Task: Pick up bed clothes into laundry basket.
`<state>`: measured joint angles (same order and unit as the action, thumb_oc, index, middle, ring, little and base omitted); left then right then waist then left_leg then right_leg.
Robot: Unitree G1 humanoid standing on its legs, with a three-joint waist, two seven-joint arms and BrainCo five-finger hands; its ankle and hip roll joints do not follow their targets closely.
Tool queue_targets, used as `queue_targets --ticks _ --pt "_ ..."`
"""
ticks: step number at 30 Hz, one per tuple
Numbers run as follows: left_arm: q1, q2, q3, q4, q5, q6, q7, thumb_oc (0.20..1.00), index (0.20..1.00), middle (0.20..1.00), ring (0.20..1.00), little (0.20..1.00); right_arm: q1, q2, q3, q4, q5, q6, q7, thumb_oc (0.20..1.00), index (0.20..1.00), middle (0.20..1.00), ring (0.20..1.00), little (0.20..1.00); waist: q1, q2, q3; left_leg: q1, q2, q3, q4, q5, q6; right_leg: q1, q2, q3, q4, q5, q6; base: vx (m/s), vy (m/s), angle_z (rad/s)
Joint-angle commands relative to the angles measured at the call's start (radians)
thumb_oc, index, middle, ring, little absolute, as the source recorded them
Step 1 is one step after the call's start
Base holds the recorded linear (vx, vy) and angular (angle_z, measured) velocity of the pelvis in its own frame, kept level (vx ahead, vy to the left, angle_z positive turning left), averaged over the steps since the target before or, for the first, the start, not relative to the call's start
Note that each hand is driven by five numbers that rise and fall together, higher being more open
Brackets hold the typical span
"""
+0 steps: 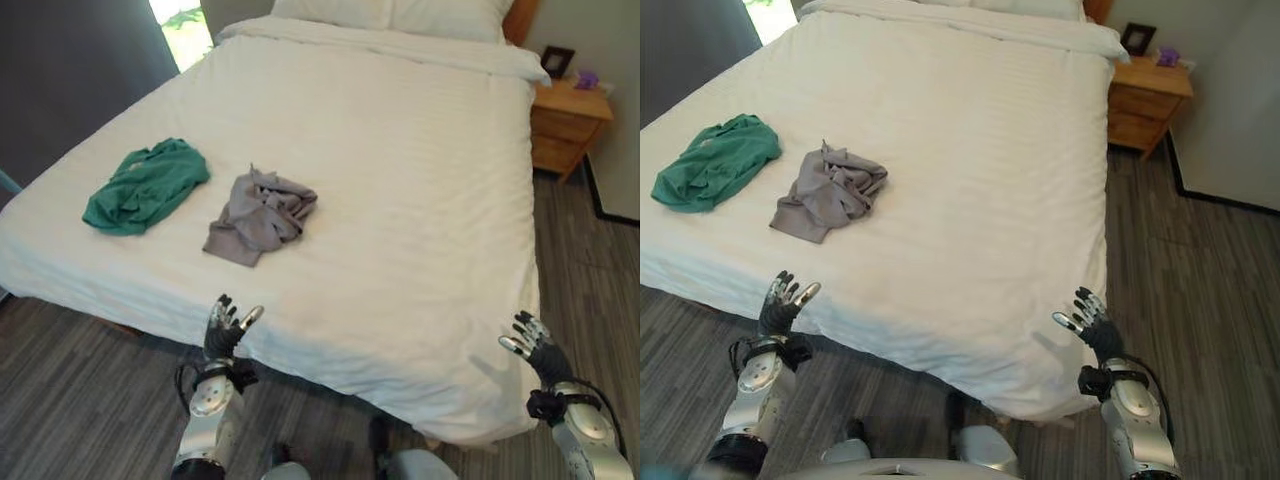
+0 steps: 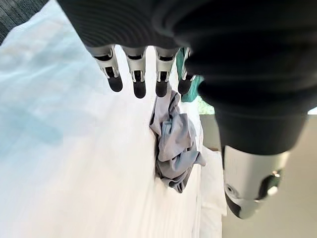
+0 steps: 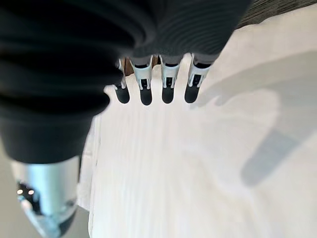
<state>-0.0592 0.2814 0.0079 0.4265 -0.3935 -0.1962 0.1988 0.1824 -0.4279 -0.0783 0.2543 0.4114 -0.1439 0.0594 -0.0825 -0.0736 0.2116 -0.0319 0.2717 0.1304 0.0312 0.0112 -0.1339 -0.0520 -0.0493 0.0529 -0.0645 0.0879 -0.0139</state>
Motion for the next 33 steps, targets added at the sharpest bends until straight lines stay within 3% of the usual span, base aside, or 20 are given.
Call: queue_targets --ticks 1,3,4,6,8,9,10,11,12,13,14,17,20,21,22,23,27,28,30,33 --pt "-0.033 0.038 0.049 -0.090 -0.091 -0.099 0.034 1.000 1.000 1.000 1.000 1.000 0.001 -0.086 -0.003 -0.053 0.011 -0.067 -0.032 1.000 1.000 1.000 1.000 1.000 -0.013 0.036 -0.050 -0.015 0.120 -0.127 -0.055 0.291 -0.054 0.039 -0.144 0.061 0.186 -0.158 0.166 0.18 0.464 -0.42" --pt "-0.040 0.040 0.051 -0.104 -0.110 -0.107 0.037 1.000 1.000 1.000 1.000 1.000 -0.002 -0.088 -0.003 -0.053 0.015 -0.067 -0.034 1.000 1.000 1.000 1.000 1.000 -0.016 0.036 -0.059 -0.003 0.152 -0.151 -0.046 0.319 -0.068 0.025 -0.161 0.089 0.196 -0.157 0.175 0.15 0.428 -0.39" --pt "-0.055 0.039 0.056 -0.130 -0.159 -0.113 0.034 1.000 1.000 1.000 1.000 1.000 -0.006 -0.086 0.002 -0.055 0.027 -0.067 -0.032 1.000 1.000 1.000 1.000 1.000 -0.021 0.035 -0.075 0.012 0.188 -0.212 -0.007 0.328 -0.085 0.003 -0.207 0.137 0.201 -0.146 0.204 0.17 0.500 -0.44" --pt "-0.054 0.041 0.055 -0.142 -0.159 -0.112 0.028 1.000 1.000 1.000 1.000 1.000 -0.005 -0.084 0.002 -0.061 0.026 -0.064 -0.032 1.000 1.000 1.000 1.000 1.000 -0.021 0.038 -0.079 0.019 0.188 -0.231 0.003 0.328 -0.095 -0.002 -0.218 0.151 0.201 -0.140 0.214 0.14 0.418 -0.53" --pt "-0.065 0.067 0.057 -0.157 -0.140 -0.100 0.030 1.000 1.000 1.000 1.000 1.000 -0.012 -0.079 -0.009 -0.064 0.024 -0.057 -0.036 1.000 1.000 1.000 1.000 1.000 -0.024 0.049 -0.089 0.013 0.156 -0.278 0.049 0.226 -0.113 0.002 -0.280 0.183 0.172 -0.107 0.256 0.20 0.642 -0.69" --pt "-0.074 0.086 0.038 -0.143 -0.129 -0.098 0.021 1.000 1.000 1.000 1.000 1.000 -0.005 -0.055 -0.027 -0.059 0.035 -0.048 -0.036 1.000 1.000 1.000 1.000 1.000 -0.038 0.050 -0.108 0.037 0.122 -0.226 -0.009 0.121 -0.115 0.010 -0.329 0.200 0.150 -0.053 0.276 0.31 0.888 -0.15" --pt "-0.071 0.093 0.029 -0.131 -0.124 -0.091 0.013 1.000 1.000 1.000 1.000 1.000 0.011 -0.026 -0.048 -0.050 0.053 -0.047 -0.046 1.000 1.000 1.000 1.000 1.000 -0.049 0.054 -0.118 0.047 0.091 -0.198 -0.061 0.067 -0.104 0.004 -0.362 0.205 0.156 0.042 0.276 0.27 0.895 0.29" --pt "-0.055 0.097 0.024 -0.132 -0.116 -0.087 0.003 1.000 1.000 1.000 1.000 1.000 0.022 0.002 -0.060 -0.058 0.072 -0.049 -0.054 1.000 1.000 1.000 1.000 1.000 -0.053 0.043 -0.121 0.068 0.043 -0.175 -0.085 0.031 -0.086 -0.019 -0.396 0.219 0.122 0.190 0.269 0.14 0.471 0.11" --pt "-0.055 0.098 0.023 -0.132 -0.116 -0.087 0.003 1.000 1.000 1.000 1.000 1.000 0.023 0.003 -0.060 -0.058 0.072 -0.049 -0.054 1.000 1.000 1.000 1.000 1.000 -0.052 0.042 -0.125 0.072 0.042 -0.171 -0.088 0.024 -0.086 -0.016 -0.399 0.217 0.118 0.186 0.268 0.06 0.394 0.00" --pt "-0.050 0.110 0.025 -0.129 -0.103 -0.085 0.004 1.000 1.000 1.000 1.000 1.000 0.008 0.020 -0.053 -0.055 0.090 -0.053 -0.059 1.000 1.000 1.000 1.000 1.000 -0.056 0.043 -0.114 0.081 0.022 -0.155 -0.080 0.025 -0.072 -0.059 -0.406 0.191 0.119 0.284 0.248 -0.01 0.619 -0.37" --pt "-0.027 0.149 0.050 -0.122 -0.077 -0.070 0.013 1.000 1.000 1.000 1.000 1.000 -0.016 0.074 -0.014 -0.061 0.162 -0.055 -0.051 1.000 1.000 1.000 1.000 1.000 -0.033 0.064 -0.087 0.108 -0.021 -0.089 -0.092 0.041 -0.038 -0.100 -0.392 0.085 0.131 0.316 0.230 -0.05 0.828 -0.93" --pt "0.019 0.143 0.068 -0.130 -0.099 -0.073 -0.035 1.000 1.000 1.000 1.000 1.000 -0.004 0.059 -0.010 -0.041 0.159 -0.045 -0.004 1.000 1.000 1.000 1.000 1.000 -0.043 0.089 -0.081 0.109 -0.068 -0.077 -0.118 0.045 0.010 -0.111 -0.228 0.161 0.286 0.170 0.213 -0.06 0.732 -1.09" --pt "0.045 0.123 0.080 -0.113 -0.082 -0.059 -0.035 1.000 1.000 1.000 1.000 1.000 0.004 0.050 -0.030 -0.022 0.135 -0.050 -0.012 1.000 1.000 1.000 1.000 1.000 -0.050 0.104 -0.073 0.123 -0.130 -0.045 -0.118 0.030 0.062 -0.133 -0.065 0.059 0.404 -0.028 0.164 -0.04 0.568 -0.45" --pt "0.048 0.116 0.087 -0.106 -0.087 -0.056 -0.034 1.000 1.000 1.000 1.000 1.000 0.006 0.045 -0.028 -0.014 0.122 -0.049 -0.012 1.000 1.000 1.000 1.000 1.000 -0.047 0.104 -0.078 0.122 -0.149 -0.037 -0.118 0.030 0.069 -0.138 -0.021 0.030 0.398 -0.057 0.156 -0.01 0.302 -0.44" --pt "0.048 0.116 0.087 -0.106 -0.087 -0.056 -0.034 1.000 1.000 1.000 1.000 1.000 0.006 0.045 -0.028 -0.014 0.122 -0.050 -0.012 1.000 1.000 1.000 1.000 1.000 -0.047 0.104 -0.076 0.126 -0.149 -0.036 -0.118 0.026 0.068 -0.137 -0.020 0.030 0.404 -0.064 0.156 0.02 0.281 -0.42" --pt "0.054 0.095 0.080 -0.114 -0.099 -0.056 -0.053 1.000 1.000 1.000 1.000 1.000 0.014 0.039 -0.025 -0.008 0.111 -0.048 -0.007 1.000 1.000 1.000 1.000 1.000 -0.052 0.100 -0.079 0.131 -0.176 -0.035 -0.118 0.022 0.079 -0.132 0.055 0.030 0.397 -0.101 0.140 0.05 0.224 -0.29" --pt "0.054 0.063 0.042 -0.103 -0.097 -0.045 -0.070 1.000 1.000 1.000 1.000 1.000 0.023 0.026 -0.023 -0.010 0.098 -0.048 -0.003 1.000 1.000 1.000 1.000 1.000 -0.054 0.075 -0.096 0.135 -0.218 -0.024 -0.118 0.002 0.090 -0.068 0.104 0.043 0.244 -0.100 0.109 0.07 0.115 -0.17" --pt "0.049 0.060 0.029 -0.101 -0.095 -0.043 -0.072 1.000 1.000 1.000 1.000 1.000 0.025 0.028 -0.021 -0.008 0.102 -0.049 -0.003 1.000 1.000 1.000 1.000 1.000 -0.053 0.070 -0.097 0.140 -0.222 -0.019 -0.118 -0.003 0.093 -0.055 0.105 0.032 0.203 -0.087 0.105 0.12 0.003 -0.37" --pt "0.039 0.063 0.022 -0.115 -0.097 -0.040 -0.071 1.000 1.000 1.000 1.000 1.000 0.026 0.034 -0.010 -0.011 0.096 -0.042 0.004 1.000 1.000 1.000 1.000 1.000 -0.035 0.060 -0.098 0.147 -0.224 -0.002 -0.118 -0.006 0.093 -0.050 0.074 -0.074 0.164 -0.078 0.100 0.06 -0.051 -0.18" --pt "0.022 0.043 0.011 -0.101 -0.109 -0.045 -0.083 1.000 1.000 1.000 1.000 1.000 0.018 0.028 0.012 0.015 0.100 -0.038 0.016 1.000 1.000 1.000 1.000 1.000 -0.031 0.047 -0.100 0.145 -0.226 0.014 -0.092 0.014 0.083 0.009 0.061 -0.052 0.083 -0.059 0.102 0.01 -0.063 0.00"
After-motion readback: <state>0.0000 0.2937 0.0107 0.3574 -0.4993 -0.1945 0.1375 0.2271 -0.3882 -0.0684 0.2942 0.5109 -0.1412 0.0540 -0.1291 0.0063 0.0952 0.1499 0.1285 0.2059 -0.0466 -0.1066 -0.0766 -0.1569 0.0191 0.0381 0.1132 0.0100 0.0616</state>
